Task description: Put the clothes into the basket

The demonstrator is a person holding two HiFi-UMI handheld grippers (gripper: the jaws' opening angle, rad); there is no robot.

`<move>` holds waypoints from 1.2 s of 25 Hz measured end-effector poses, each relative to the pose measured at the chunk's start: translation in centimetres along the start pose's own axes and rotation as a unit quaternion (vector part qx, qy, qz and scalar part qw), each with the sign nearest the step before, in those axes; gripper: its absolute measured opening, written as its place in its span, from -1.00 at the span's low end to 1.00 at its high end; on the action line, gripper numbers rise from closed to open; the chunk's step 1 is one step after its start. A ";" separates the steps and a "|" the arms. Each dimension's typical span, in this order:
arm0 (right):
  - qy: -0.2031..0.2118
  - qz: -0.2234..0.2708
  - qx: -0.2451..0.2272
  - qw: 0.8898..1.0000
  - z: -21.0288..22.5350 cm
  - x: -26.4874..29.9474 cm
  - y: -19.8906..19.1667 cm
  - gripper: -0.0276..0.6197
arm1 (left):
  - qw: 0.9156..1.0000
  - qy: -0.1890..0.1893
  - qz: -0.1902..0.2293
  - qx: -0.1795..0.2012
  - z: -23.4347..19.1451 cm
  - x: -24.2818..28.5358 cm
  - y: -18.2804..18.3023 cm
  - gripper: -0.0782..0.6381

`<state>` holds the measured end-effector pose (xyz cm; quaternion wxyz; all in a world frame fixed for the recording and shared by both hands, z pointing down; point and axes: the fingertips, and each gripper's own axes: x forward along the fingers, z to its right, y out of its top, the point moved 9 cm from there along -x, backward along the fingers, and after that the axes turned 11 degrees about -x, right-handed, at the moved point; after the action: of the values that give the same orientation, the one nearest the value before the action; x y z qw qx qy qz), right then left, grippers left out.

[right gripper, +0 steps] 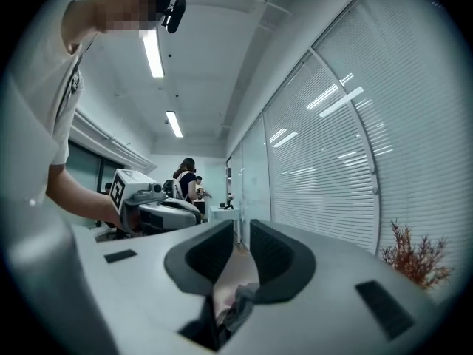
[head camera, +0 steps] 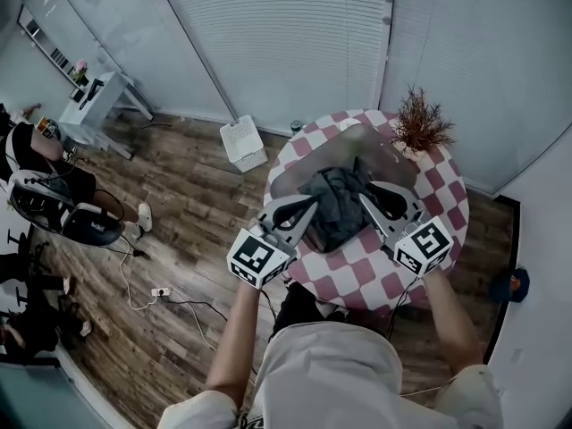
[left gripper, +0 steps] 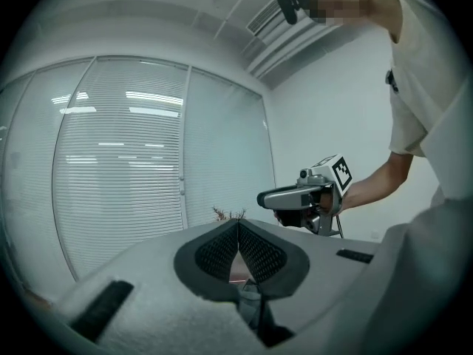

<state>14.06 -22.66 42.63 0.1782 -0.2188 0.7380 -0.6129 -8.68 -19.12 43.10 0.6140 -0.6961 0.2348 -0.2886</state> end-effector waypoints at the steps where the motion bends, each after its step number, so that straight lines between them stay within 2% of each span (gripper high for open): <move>1: 0.003 0.000 -0.003 1.000 -0.2 -0.1 0.0 -0.68 | 1.000 -0.002 -0.005 0.010 0.3 0.1 0.1 -0.74; 4: 0.008 -0.001 0.000 1.000 -0.9 -0.4 -0.2 -0.75 | 1.000 0.007 -0.014 0.020 0.8 0.1 0.2 -0.74; 7: 0.024 0.003 0.015 1.000 -2.2 -1.0 -0.2 -0.81 | 0.999 0.038 0.013 -0.014 1.2 -0.6 -0.2 -0.74; 9: 0.021 0.015 0.034 0.999 -3.1 -1.6 -0.3 -0.82 | 0.997 0.054 0.033 -0.038 1.6 -1.3 -0.7 -0.74; 13: 0.003 0.011 0.031 0.999 -4.3 -2.1 -1.0 -0.84 | 0.996 0.061 0.037 -0.046 1.9 -1.4 -1.5 -0.74; 17: -0.022 -0.022 -0.005 1.000 -4.4 -2.1 -1.6 -0.84 | 0.997 0.065 0.037 -0.033 2.2 -1.1 -1.8 -0.74; 19: -0.033 -0.032 -0.005 0.999 -4.1 -2.2 -1.8 -0.84 | 0.997 0.065 0.041 -0.025 2.3 -1.0 -1.7 -0.74; 30: -0.042 -0.030 -0.018 0.999 -3.3 -1.5 -1.2 -0.85 | 0.998 0.048 0.024 -0.019 2.2 -0.4 -1.7 -0.74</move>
<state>13.71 -19.25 44.37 0.1872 -0.2695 0.7337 -0.5951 -7.53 -17.03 44.57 0.5954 -0.6870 0.2859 -0.3030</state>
